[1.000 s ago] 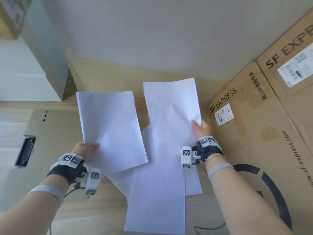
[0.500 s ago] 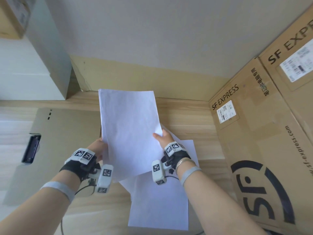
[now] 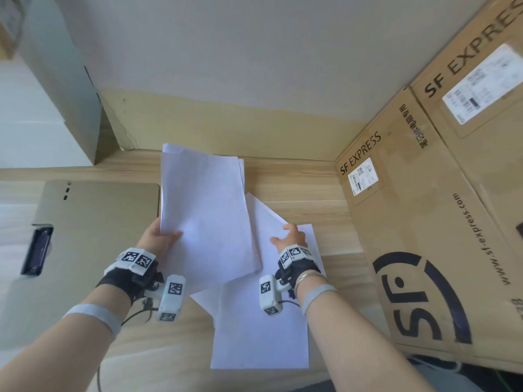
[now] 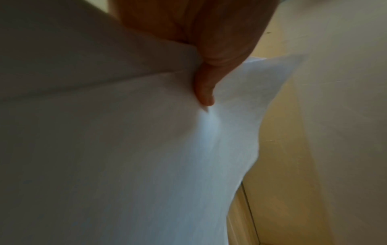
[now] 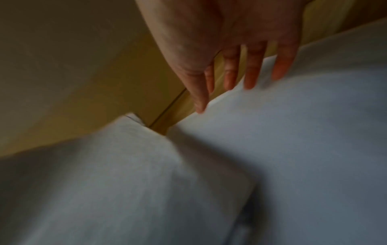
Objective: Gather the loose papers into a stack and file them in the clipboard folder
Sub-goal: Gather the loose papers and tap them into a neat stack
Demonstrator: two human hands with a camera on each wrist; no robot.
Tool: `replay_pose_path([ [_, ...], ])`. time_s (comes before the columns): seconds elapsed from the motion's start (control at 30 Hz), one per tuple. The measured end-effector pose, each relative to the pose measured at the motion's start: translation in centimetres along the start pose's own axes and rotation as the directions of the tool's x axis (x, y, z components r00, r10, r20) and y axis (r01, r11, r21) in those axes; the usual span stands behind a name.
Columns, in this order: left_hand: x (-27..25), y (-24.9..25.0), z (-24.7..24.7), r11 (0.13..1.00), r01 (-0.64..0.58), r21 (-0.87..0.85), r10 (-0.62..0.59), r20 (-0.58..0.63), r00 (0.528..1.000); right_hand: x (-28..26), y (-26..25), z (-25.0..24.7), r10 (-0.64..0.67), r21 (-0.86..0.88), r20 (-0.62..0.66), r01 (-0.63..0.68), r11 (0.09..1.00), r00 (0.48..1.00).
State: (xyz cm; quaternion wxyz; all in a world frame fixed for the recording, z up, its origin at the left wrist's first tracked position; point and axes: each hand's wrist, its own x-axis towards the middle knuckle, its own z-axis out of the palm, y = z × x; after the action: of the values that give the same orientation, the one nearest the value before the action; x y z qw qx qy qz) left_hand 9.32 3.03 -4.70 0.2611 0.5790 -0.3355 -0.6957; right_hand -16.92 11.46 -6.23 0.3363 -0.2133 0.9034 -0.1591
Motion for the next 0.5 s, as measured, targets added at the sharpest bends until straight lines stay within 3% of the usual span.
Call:
replay_pose_path([
  [0.07, -0.4, 0.1, -0.1, 0.999, -0.031, -0.025, 0.032, 0.021, 0.999, -0.1, 1.9, -0.3, 0.155, -0.112, -0.004, -0.154, 0.982, 0.988],
  [0.13, -0.4, 0.1, -0.3, 0.999, -0.041, -0.022, 0.041, 0.024, 0.999, -0.2, 3.1, -0.4, 0.218, -0.157, -0.003, -0.216, 0.964, 0.976],
  [0.5, 0.4, -1.0, -1.4, 0.999, -0.020, -0.036, 0.019, -0.024, 1.000, 1.1, 3.6, -1.2, 0.208, -0.052, 0.049, -0.205, 0.977, 0.977],
])
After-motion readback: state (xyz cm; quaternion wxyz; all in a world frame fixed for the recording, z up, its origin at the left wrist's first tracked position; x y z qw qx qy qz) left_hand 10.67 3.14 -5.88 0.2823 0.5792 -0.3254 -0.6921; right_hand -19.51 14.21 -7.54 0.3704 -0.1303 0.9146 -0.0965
